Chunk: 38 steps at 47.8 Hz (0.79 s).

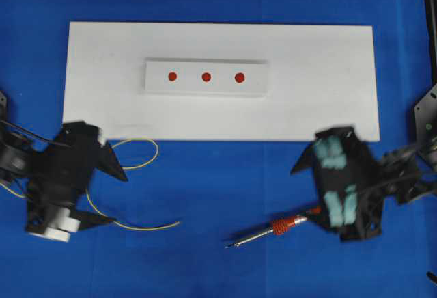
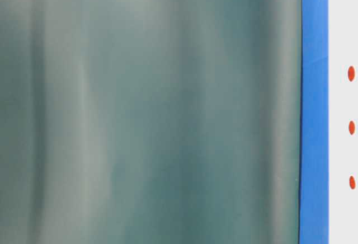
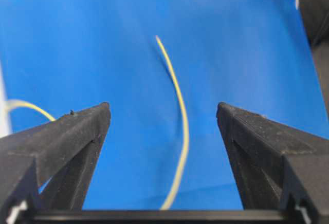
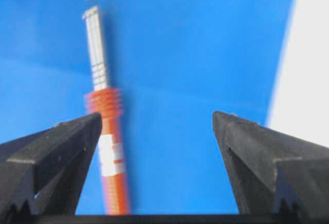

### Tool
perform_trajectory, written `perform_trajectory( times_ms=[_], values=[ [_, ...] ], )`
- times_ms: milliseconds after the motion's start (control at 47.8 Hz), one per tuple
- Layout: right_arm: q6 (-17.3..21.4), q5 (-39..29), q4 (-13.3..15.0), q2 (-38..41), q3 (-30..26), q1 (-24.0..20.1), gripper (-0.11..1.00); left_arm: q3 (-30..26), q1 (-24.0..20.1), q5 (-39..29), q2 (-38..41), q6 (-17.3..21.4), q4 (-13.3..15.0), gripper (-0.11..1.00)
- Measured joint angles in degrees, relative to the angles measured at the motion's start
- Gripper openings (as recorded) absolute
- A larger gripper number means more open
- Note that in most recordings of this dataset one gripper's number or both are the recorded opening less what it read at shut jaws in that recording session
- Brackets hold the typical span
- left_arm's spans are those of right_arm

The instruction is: Touch the tip of the soldering iron to the tip of the solder at the mark.

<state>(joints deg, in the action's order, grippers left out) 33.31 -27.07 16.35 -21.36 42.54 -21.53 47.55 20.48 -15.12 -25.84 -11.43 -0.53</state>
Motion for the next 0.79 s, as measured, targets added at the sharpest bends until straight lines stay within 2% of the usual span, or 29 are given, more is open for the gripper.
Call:
perform_trajectory(
  times_ms=[209, 376, 627, 795],
  values=[
    [0.0, -2.3, 5.5, -8.4, 0.0, 6.7, 0.84, 3.9, -7.1, -0.3, -12.1, 8.7, 0.0, 0.79],
    [0.0, -2.5, 9.5, -14.5, 1.2, 11.5, 0.84, 6.4, -13.8, -0.4, -19.9, 11.5, 0.0, 0.79],
    [0.0, -1.8, 13.9, -21.3, 4.9, 17.5, 0.84, 12.0, -22.4, -0.2, -29.4, 13.0, 0.0, 0.79],
    [0.1, 4.0, 14.9, -24.5, 9.8, 21.8, 0.84, 17.3, -25.5, 1.5, -34.5, 13.0, -0.1, 0.79]
  ],
)
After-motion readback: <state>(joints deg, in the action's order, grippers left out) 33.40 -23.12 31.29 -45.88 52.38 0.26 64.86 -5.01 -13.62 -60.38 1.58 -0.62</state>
